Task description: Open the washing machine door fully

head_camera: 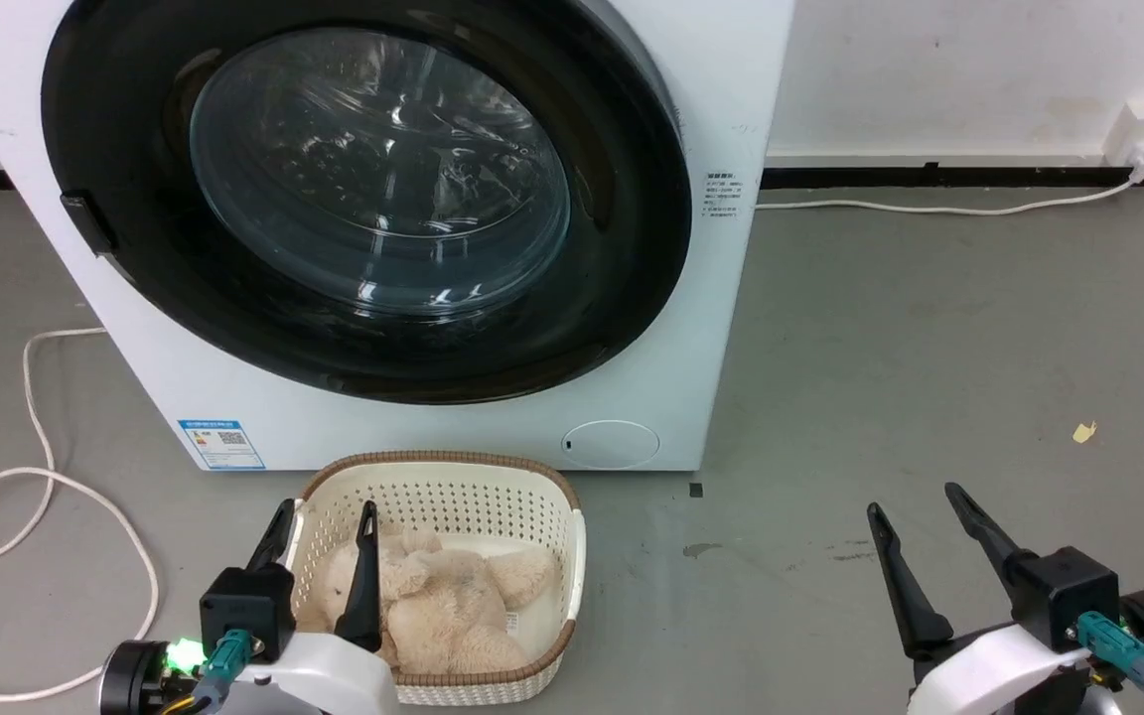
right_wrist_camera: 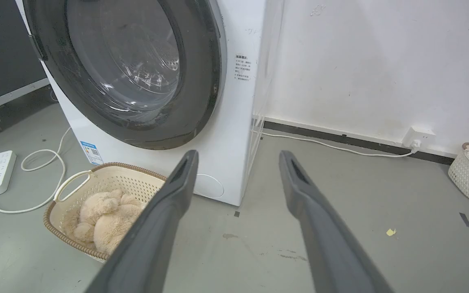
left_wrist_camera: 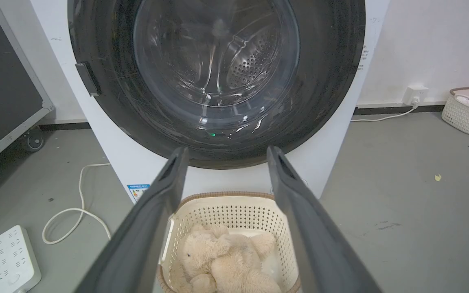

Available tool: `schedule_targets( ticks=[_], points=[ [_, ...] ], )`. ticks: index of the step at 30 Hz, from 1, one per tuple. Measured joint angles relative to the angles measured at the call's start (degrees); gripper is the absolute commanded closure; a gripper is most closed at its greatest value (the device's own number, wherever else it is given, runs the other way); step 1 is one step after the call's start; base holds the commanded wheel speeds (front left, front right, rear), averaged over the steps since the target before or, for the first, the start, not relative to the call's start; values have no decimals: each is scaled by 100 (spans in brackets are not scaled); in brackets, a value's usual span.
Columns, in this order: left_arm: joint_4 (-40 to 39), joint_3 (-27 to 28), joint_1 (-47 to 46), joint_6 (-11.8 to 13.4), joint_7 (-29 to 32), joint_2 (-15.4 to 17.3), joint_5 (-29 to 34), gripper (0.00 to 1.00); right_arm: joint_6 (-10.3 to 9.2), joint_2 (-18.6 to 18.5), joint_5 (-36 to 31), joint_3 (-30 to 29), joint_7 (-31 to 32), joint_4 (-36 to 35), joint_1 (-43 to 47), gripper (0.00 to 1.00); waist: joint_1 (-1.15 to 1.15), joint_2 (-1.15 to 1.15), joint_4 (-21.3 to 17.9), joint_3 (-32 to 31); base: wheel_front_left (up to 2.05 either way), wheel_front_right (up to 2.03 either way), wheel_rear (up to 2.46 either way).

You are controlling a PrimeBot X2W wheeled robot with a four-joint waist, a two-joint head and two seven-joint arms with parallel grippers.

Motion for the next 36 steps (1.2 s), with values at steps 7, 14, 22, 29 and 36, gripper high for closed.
schedule_targets(
  ticks=[7, 14, 22, 29, 36],
  points=[
    [-30, -31, -1, -1, -97, 0, -13, 0, 0, 0, -24, -1, -83, -24, 0, 0, 0, 0, 56, 112, 0, 0, 0],
    [-58, -63, -4, -2, -179, 0, -54, 0, 0, -2, -45, 22, -172, -46, -7, 0, 0, 0, 140, 260, 0, 0, 0],
    [-104, -129, -97, -3, -260, 0, -91, 0, 0, -154, 66, 54, -244, -65, -235, 100, 0, 0, 262, 417, 0, 0, 0],
    [-156, -197, -125, -2, -353, 0, -133, 0, 0, -392, 438, 88, -155, -146, -626, 100, 0, 0, 386, 570, 0, 0, 0],
    [-210, -259, -241, 4, -441, -1, -234, 0, 0, -591, 982, 11, 74, -182, -1179, 100, 0, 0, 548, 768, 0, 0, 0]
  ],
)
